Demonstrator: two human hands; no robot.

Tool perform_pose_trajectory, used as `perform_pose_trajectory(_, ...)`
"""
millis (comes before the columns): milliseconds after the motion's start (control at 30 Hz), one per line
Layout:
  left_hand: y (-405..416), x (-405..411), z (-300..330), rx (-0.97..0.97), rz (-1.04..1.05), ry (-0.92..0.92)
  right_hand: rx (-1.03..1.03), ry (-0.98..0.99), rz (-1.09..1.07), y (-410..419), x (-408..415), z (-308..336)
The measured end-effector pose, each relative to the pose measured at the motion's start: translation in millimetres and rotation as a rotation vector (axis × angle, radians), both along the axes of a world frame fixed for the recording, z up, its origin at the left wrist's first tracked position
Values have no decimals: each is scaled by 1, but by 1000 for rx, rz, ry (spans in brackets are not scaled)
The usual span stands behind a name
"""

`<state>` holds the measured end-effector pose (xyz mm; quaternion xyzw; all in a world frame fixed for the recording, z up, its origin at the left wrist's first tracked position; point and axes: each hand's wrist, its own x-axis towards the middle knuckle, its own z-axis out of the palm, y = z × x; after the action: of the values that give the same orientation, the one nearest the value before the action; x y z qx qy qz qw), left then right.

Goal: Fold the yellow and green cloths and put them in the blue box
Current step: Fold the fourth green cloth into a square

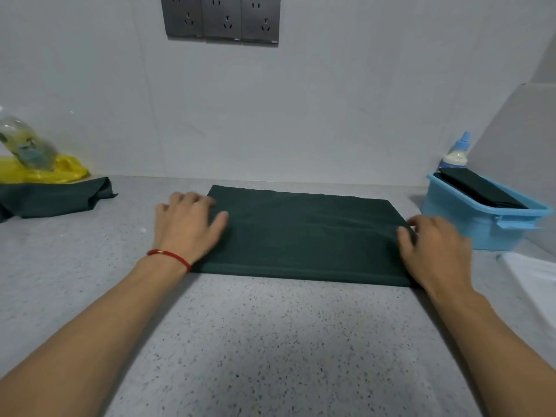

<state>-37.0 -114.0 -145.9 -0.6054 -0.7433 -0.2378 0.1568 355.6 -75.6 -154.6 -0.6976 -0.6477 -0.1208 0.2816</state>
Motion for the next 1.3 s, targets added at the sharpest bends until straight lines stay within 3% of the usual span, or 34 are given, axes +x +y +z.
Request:
perform_pose_trajectory(133, 0, 84, -2, -221, -300, 54, -174, -124, 349, -7, -63, 3)
perform_pose_trajectory(300, 10, 104, -31, -400, -327, 105, -369, -156, 602, 1, -110, -15)
perform_pose_trajectory(400, 15, 99, -39, -551, -307, 41, -513, -238, 589, 5, -112, -33)
perform_pose_trajectory(667, 23, 81, -40, -620, -256, 37, -569, -193, 463, 11, -95, -36)
perform_pose_trajectory(900, 25, -12, -37, -603, -23, -31, -622, -113, 141, 25, 8, -28)
perform_pose_trajectory(1300, -27, -3, -34, -597, 6, -56, -618, -147, 137, -21, 19, -28)
